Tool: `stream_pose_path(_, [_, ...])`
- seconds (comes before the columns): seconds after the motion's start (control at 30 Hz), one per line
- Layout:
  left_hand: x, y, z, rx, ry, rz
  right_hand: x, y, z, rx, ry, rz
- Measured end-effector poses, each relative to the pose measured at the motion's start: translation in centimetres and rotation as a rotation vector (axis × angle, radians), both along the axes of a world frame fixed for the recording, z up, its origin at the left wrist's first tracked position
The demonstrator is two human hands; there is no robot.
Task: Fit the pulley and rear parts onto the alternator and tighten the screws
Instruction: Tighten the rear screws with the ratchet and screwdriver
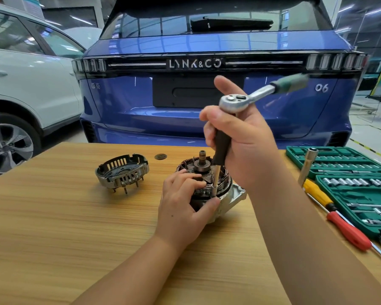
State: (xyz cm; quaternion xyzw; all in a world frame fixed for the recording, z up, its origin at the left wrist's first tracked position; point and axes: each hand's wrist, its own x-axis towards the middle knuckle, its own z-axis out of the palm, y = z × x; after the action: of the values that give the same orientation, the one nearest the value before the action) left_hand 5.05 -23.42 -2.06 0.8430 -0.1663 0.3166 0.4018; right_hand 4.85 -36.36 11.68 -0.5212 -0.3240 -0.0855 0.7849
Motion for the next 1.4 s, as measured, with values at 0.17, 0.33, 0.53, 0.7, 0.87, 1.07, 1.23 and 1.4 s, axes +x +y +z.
stream_pose_path(0.17, [0.0,0.0,-0.2,-0.046,-0.003,-0.022,0.0,1.3,-0.6,-0.040,-0.223,-0.092])
stream_pose_path(0.33, [0.2,0.1,-0.1,-0.029,-0.062,-0.042,0.3,0.2,-0.5,-0.005,-0.133,0.223])
stream_pose_path(0.53, [0.3,0.1,-0.4,-0.027,0.021,-0.015,-0.5,0.6,-0.1,-0.001,-0.036,-0.053])
stream_pose_path(0.7, [-0.1,0.0,0.0,0.016,0.000,-0.002,-0.2,0.3,0.2,0.046,0.103,-0.210])
stream_pose_path(0.87, [0.0,0.0,-0.1,0.020,-0.012,0.003,-0.3,1.0,-0.3,-0.029,-0.157,-0.088])
stream_pose_path(1.07, [0.2,0.0,-0.3,-0.023,-0.080,-0.041,0.2,0.7,-0.8,0.034,-0.144,0.061])
stream_pose_path(1.23, [0.3,0.0,-0.2,-0.023,-0.069,-0.036,0.4,-0.3,-0.5,0.038,-0.079,0.277])
stream_pose_path(1.4, [0.0,-0.1,-0.3,0.009,-0.019,-0.002,-0.4,1.0,-0.3,0.010,-0.004,-0.206])
